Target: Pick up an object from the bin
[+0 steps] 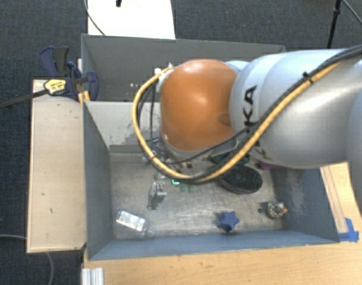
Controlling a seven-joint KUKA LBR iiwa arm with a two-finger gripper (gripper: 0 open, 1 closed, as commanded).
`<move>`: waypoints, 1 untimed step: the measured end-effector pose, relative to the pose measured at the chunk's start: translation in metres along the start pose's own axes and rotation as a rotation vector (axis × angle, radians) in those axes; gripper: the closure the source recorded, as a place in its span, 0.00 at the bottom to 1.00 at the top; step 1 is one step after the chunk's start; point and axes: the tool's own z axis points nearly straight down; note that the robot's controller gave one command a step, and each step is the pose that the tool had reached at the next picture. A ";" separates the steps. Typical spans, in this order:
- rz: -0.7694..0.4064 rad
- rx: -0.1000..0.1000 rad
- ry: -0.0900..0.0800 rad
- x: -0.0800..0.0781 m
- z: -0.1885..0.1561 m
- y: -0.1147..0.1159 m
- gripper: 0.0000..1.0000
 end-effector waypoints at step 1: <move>-0.167 -0.002 -0.009 0.020 0.143 0.039 0.00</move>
Offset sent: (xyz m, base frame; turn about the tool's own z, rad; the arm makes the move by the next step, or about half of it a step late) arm -0.0235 0.0414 -0.1541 -0.1703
